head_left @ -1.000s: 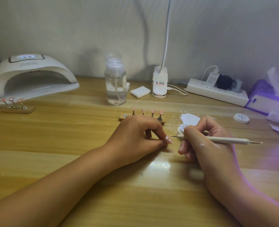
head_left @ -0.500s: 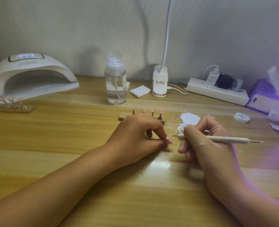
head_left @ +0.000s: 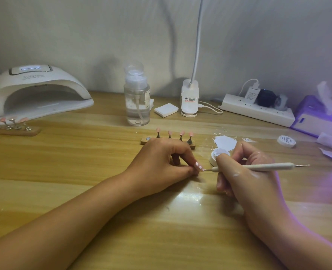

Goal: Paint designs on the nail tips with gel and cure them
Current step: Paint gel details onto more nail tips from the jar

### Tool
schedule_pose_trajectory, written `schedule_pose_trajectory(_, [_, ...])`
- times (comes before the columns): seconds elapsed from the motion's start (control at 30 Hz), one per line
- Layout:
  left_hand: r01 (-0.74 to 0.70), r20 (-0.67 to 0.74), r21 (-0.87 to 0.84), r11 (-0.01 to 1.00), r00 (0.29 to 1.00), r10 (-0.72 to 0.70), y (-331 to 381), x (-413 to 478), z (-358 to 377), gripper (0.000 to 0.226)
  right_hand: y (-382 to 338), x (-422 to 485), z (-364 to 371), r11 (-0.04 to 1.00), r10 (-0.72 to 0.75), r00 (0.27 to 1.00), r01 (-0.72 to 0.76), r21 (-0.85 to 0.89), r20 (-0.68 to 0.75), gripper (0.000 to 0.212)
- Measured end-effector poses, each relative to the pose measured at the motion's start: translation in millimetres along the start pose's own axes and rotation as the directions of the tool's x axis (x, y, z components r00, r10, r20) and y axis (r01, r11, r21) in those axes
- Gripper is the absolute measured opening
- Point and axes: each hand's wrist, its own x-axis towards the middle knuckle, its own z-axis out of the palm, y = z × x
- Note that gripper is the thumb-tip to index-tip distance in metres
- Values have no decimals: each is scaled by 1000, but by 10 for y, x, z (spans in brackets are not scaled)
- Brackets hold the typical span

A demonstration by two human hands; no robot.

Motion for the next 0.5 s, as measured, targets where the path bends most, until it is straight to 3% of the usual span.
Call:
schedule_pose_trajectory(0.37, [10, 16, -20, 1000, 1000, -10, -3, 2, -1, 7, -27, -6, -16, 998, 4, 999, -1, 57, -53, 37])
schedule_pose_trajectory(0.5, [3, 14, -6, 1000, 1000, -3, 8, 4, -5, 8, -28, -13, 2, 1000, 7, 1000, -8, 24, 7, 36])
